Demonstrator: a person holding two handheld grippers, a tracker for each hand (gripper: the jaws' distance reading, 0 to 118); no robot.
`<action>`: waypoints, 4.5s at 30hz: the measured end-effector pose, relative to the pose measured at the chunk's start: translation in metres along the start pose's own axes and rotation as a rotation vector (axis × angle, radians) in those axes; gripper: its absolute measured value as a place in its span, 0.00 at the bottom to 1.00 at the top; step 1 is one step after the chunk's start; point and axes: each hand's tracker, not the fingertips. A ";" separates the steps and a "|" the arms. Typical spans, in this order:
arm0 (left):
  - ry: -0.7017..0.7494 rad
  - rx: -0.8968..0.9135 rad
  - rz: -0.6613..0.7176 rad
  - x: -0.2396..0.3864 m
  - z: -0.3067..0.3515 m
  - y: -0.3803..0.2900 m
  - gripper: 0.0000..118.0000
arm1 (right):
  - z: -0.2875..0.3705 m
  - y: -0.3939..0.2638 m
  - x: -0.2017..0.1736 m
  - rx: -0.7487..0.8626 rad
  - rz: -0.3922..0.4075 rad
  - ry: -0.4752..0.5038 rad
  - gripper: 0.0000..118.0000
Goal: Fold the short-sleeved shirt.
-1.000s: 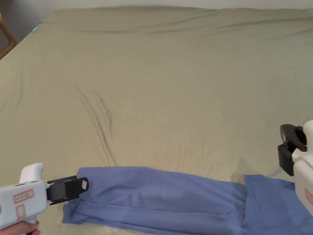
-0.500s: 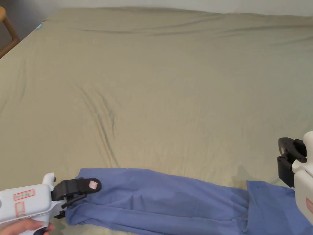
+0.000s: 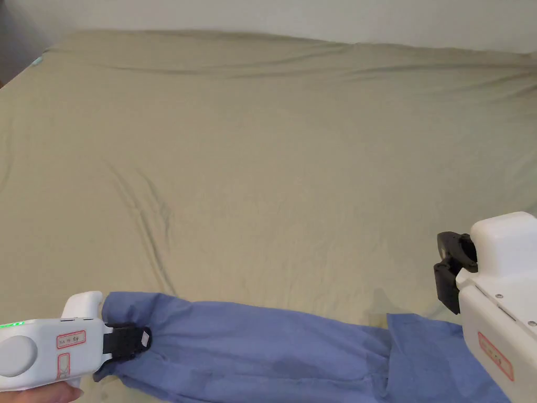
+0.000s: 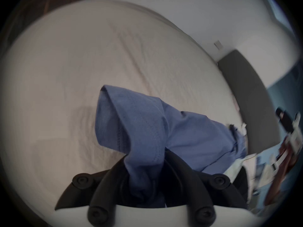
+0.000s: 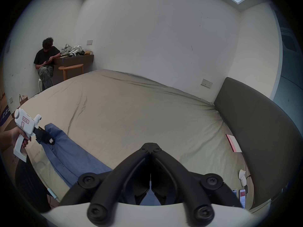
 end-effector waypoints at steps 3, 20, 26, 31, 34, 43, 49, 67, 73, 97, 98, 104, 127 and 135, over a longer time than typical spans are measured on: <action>0.021 0.025 -0.042 0.008 0.012 0.003 0.09 | 0.005 0.001 0.003 0.007 0.004 -0.012 0.02; 0.196 0.097 -0.019 0.024 0.065 -0.004 0.09 | 0.021 -0.001 0.017 0.029 -0.034 -0.031 0.02; 0.087 0.059 -0.083 0.095 0.050 0.000 0.09 | 0.029 -0.004 0.019 0.031 -0.034 -0.025 0.02; 0.079 -0.016 -0.135 0.131 -0.005 -0.001 0.09 | 0.034 -0.008 0.025 0.027 -0.039 -0.027 0.02; 0.073 -0.061 -0.125 0.143 -0.039 -0.006 0.09 | 0.036 -0.011 0.029 0.025 -0.047 -0.031 0.02; 0.109 -0.109 -0.164 0.179 -0.085 -0.022 0.49 | 0.031 -0.015 0.036 0.016 -0.062 -0.035 0.02; -0.185 -0.084 -0.105 0.197 -0.045 -0.009 0.91 | 0.026 -0.015 0.034 0.008 -0.067 -0.018 0.02; 0.141 0.036 -0.326 0.166 -0.076 -0.072 0.00 | 0.034 -0.018 0.033 0.008 -0.058 -0.017 0.02; 0.206 0.073 -0.425 0.206 -0.093 -0.098 0.00 | 0.034 -0.020 0.032 -0.006 -0.045 -0.017 0.02; -0.310 0.035 -0.029 0.130 0.004 -0.026 0.62 | 0.030 -0.012 0.024 0.001 -0.014 -0.011 0.02; -0.307 0.031 0.013 0.110 0.005 -0.018 0.74 | 0.030 -0.012 0.023 -0.001 -0.014 -0.010 0.02; -0.415 -0.030 0.358 -0.015 0.005 0.008 0.96 | 0.026 -0.014 0.020 -0.017 -0.002 -0.005 0.02; -0.081 -0.097 0.002 0.080 -0.047 -0.006 0.12 | 0.024 -0.006 0.010 -0.018 0.002 0.025 0.02; -0.042 0.018 0.011 0.066 0.000 -0.006 0.11 | 0.030 -0.003 0.011 -0.003 0.005 0.023 0.02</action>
